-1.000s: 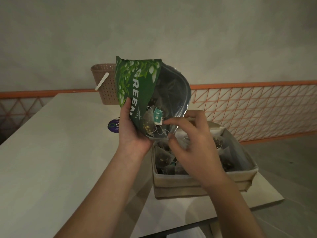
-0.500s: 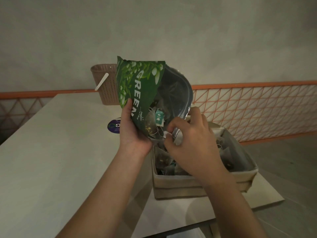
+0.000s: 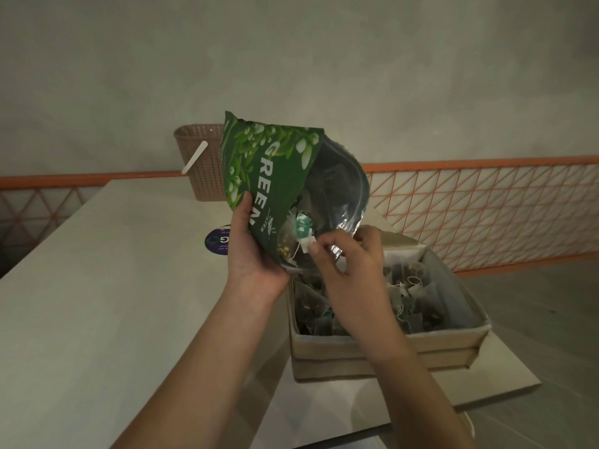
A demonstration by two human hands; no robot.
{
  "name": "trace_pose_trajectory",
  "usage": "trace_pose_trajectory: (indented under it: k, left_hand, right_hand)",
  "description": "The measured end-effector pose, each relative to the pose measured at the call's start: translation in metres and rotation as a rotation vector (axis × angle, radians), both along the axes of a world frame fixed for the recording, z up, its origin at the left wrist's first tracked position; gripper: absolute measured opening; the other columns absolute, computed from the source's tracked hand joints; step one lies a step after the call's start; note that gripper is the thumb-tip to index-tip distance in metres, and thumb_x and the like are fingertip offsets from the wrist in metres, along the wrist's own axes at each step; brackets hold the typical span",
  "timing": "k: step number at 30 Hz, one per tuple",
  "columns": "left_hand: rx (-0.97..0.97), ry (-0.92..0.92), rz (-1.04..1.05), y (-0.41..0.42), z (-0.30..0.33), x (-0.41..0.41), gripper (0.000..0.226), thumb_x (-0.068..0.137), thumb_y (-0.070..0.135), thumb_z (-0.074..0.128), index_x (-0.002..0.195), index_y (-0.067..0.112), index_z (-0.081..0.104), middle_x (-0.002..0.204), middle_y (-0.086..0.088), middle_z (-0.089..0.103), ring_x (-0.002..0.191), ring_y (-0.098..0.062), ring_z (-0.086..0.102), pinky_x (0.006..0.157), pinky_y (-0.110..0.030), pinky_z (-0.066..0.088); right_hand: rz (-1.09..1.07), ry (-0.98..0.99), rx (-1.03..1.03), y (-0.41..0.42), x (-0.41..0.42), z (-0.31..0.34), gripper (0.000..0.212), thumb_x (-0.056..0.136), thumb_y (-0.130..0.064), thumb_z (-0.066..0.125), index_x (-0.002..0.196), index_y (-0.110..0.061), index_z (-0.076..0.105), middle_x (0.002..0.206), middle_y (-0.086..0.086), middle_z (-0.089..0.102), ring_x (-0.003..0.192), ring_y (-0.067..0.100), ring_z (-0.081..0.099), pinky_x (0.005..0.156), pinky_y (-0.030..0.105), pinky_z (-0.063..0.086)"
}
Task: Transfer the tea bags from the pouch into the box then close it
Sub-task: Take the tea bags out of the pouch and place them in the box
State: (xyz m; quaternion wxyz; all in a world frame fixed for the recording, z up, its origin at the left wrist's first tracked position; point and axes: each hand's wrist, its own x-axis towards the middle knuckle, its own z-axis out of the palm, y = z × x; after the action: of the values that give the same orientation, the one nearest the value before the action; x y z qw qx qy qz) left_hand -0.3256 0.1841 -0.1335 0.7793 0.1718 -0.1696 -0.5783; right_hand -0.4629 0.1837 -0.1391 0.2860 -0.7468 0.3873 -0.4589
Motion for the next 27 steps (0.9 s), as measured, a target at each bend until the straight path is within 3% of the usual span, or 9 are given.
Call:
trace_pose_trajectory:
  k: [2,6,10,14,16,19,21,27]
  left_hand:
    - [0.002,0.007,-0.007,0.0,0.0,0.0,0.062,0.099,0.053,0.05,0.147,0.015,0.055,0.154,-0.012,0.051,0.145,-0.032,0.045,0.123,-0.05,0.031]
    - [0.021,0.022,-0.018,0.0,0.0,-0.002,0.061,0.098,0.054,0.052,0.144,0.016,0.059,0.152,-0.011,0.054,0.143,-0.032,0.047,0.123,-0.049,0.032]
    - [0.037,0.023,-0.004,0.0,0.002,-0.003,0.06,0.098,0.055,0.052,0.143,0.016,0.06,0.151,-0.01,0.054,0.143,-0.031,0.048,0.122,-0.049,0.033]
    - [0.055,0.03,-0.007,0.003,0.004,-0.006,0.061,0.097,0.056,0.053,0.143,0.016,0.06,0.152,-0.011,0.053,0.144,-0.032,0.046,0.122,-0.049,0.032]
    - [0.061,0.03,-0.001,0.004,0.006,-0.008,0.061,0.097,0.055,0.052,0.143,0.016,0.06,0.153,-0.011,0.052,0.144,-0.032,0.046,0.122,-0.049,0.033]
    - [0.054,0.036,-0.007,0.007,0.009,-0.01,0.06,0.098,0.055,0.051,0.14,0.014,0.063,0.148,-0.012,0.057,0.139,-0.032,0.053,0.117,-0.048,0.041]
    - [0.046,0.039,-0.015,0.008,0.011,-0.011,0.06,0.098,0.055,0.05,0.138,0.013,0.064,0.144,-0.014,0.06,0.135,-0.033,0.056,0.11,-0.048,0.047]
    - [0.053,0.028,-0.024,0.007,0.009,-0.008,0.064,0.098,0.056,0.052,0.143,0.012,0.059,0.152,-0.015,0.053,0.141,-0.034,0.05,0.119,-0.049,0.038]
  right_hand:
    - [0.019,-0.057,0.048,0.0,0.001,0.002,0.002,0.088,-0.033,0.067,0.088,-0.032,0.066,0.106,-0.014,0.037,0.112,0.017,0.042,0.091,0.005,0.032]
    - [0.01,-0.157,0.131,0.0,0.005,0.004,0.002,0.087,-0.037,0.067,0.086,-0.036,0.067,0.102,-0.013,0.039,0.111,0.022,0.045,0.104,0.042,0.04]
    - [-0.029,-0.197,0.193,0.004,0.009,0.009,0.01,0.085,-0.046,0.065,0.075,-0.043,0.063,0.098,-0.012,0.039,0.109,0.021,0.044,0.109,0.055,0.031]
    - [-0.046,-0.243,0.227,0.007,0.014,0.013,0.005,0.08,-0.053,0.066,0.081,-0.049,0.064,0.1,-0.015,0.039,0.113,0.021,0.045,0.11,0.056,0.029]
    - [-0.051,-0.254,0.221,0.007,0.016,0.014,0.013,0.073,-0.059,0.066,0.082,-0.05,0.064,0.099,-0.015,0.039,0.112,0.021,0.046,0.108,0.055,0.031]
    - [-0.079,-0.178,0.203,0.007,0.018,0.016,0.014,0.072,-0.058,0.07,0.077,-0.045,0.067,0.098,-0.018,0.037,0.114,0.016,0.04,0.105,0.041,0.027]
    - [-0.155,-0.071,0.142,0.008,0.019,0.016,0.015,0.074,-0.055,0.073,0.08,-0.043,0.068,0.098,-0.015,0.038,0.116,0.014,0.035,0.093,0.032,0.017]
    - [-0.324,0.051,-0.063,0.006,0.026,0.011,0.027,0.07,-0.059,0.075,0.086,-0.039,0.068,0.105,-0.01,0.038,0.112,0.017,0.036,0.086,0.035,0.02]
